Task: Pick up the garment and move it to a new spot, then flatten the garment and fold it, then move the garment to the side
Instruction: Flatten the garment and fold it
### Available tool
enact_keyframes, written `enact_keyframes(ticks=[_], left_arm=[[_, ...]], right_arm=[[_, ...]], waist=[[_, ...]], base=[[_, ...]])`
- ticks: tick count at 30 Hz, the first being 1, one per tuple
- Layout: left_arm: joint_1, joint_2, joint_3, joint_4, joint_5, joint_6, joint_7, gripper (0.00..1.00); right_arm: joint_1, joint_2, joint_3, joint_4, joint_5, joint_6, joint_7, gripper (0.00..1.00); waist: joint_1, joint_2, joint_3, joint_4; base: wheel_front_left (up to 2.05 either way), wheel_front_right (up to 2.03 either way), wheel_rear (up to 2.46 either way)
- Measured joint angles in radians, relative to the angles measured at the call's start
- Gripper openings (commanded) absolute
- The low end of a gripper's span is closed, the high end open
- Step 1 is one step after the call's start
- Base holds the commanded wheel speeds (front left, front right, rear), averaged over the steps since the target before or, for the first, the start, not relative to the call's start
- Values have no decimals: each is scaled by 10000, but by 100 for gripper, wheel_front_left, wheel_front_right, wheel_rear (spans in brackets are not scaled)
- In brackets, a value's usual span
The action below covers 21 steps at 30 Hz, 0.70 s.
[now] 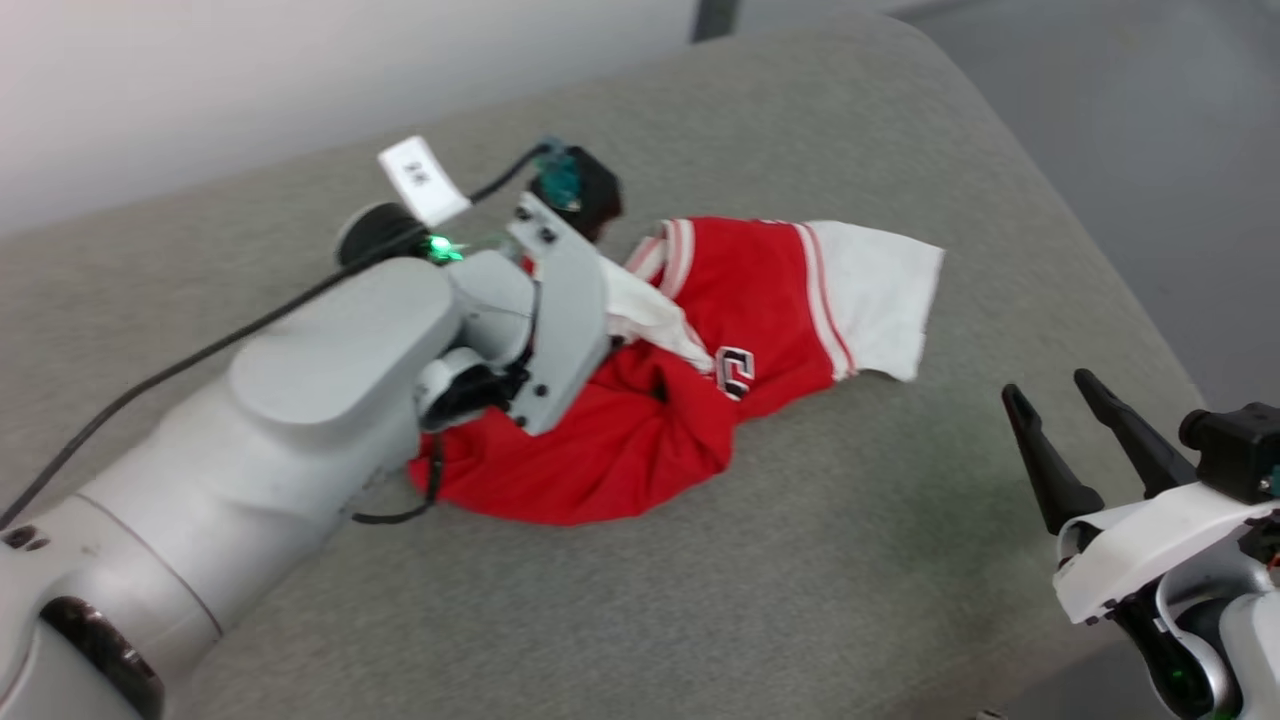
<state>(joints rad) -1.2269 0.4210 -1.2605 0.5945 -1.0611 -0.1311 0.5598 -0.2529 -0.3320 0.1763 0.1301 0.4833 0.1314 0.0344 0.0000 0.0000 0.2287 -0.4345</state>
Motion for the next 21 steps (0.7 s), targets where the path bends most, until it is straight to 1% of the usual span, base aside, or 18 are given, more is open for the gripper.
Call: enact_keyframes(ticks=[3,9,10,11,12,13,17,21], left_arm=[[-27,75,-134,426,236,-2,-320,100],[42,184,-205,802,397,-2,-422,100],[71,198,-205,796,468,0,-422,85],[122,198,-207,796,479,-2,-454,53],[168,180,-215,792,474,0,-535,25],[178,159,-221,792,364,-2,-637,0],[60,31,-219,702,42,-2,-1020,0],[-157,105,-219,261,178,-2,-1306,0]], right_arm=[[-60,35,165,-25,-12,0,-94,100],[-292,6,453,-184,2,0,-157,100],[-310,-13,477,-217,4,0,-157,100],[-321,-29,500,-255,4,0,-155,100],[-334,-40,512,-290,4,0,-151,100],[-341,-48,510,-326,2,0,-142,100],[-333,-159,397,-410,-15,0,-46,100],[-197,-272,69,-543,-92,0,117,100]], waist=[[0,0,206,-323],[0,0,557,-657],[0,0,596,-675],[0,0,627,-680],[1,0,644,-664],[0,0,653,-633],[0,0,644,-404],[0,0,555,-37]], base=[[0,0,0],[0,0,0],[0,0,0],[0,0,0],[0,0,0],[0,0,0],[0,0,0],[0,0,0]])
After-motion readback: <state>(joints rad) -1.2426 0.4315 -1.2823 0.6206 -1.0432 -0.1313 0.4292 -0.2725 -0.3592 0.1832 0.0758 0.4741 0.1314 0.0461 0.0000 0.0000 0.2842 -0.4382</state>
